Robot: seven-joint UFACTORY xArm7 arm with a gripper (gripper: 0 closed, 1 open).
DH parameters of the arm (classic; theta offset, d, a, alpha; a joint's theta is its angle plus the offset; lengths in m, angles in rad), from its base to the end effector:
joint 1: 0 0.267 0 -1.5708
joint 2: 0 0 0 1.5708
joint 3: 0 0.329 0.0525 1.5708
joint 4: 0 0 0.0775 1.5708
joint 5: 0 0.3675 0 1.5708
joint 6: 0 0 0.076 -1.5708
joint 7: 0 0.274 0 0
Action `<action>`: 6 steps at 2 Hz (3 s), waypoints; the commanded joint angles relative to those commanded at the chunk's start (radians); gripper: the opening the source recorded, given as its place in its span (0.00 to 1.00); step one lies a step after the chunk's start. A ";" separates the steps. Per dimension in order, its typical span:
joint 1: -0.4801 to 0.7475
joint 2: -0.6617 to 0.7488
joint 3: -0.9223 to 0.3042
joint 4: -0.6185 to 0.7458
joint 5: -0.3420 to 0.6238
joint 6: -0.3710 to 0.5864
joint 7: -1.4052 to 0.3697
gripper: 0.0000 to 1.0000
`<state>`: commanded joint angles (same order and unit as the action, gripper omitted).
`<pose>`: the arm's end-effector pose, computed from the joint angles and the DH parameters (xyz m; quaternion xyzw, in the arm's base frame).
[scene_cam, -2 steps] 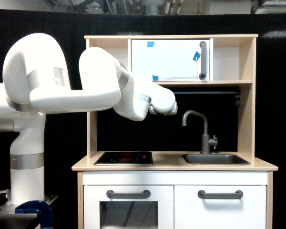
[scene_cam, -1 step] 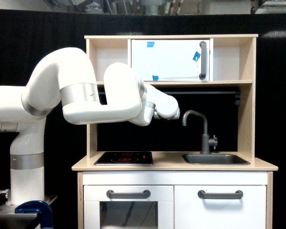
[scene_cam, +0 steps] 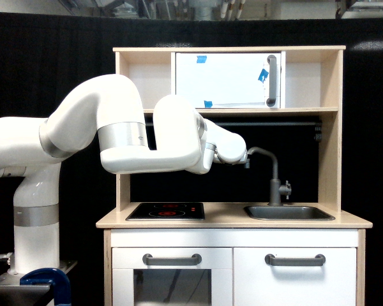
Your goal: Turn on the faucet
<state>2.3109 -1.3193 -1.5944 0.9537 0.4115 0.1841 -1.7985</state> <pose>0.4995 0.4032 0.2513 -0.5469 -0.5112 -0.4770 0.4605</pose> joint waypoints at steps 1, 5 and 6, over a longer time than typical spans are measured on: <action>0.021 -0.027 -0.030 0.044 -0.051 0.023 0.016 1.00; -0.087 -0.062 -0.058 0.269 -0.261 0.348 0.174 1.00; -0.480 -0.074 -0.029 0.065 -0.314 0.530 0.174 1.00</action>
<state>1.8310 -1.3931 -1.6234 1.0185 0.0979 0.7141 -1.6248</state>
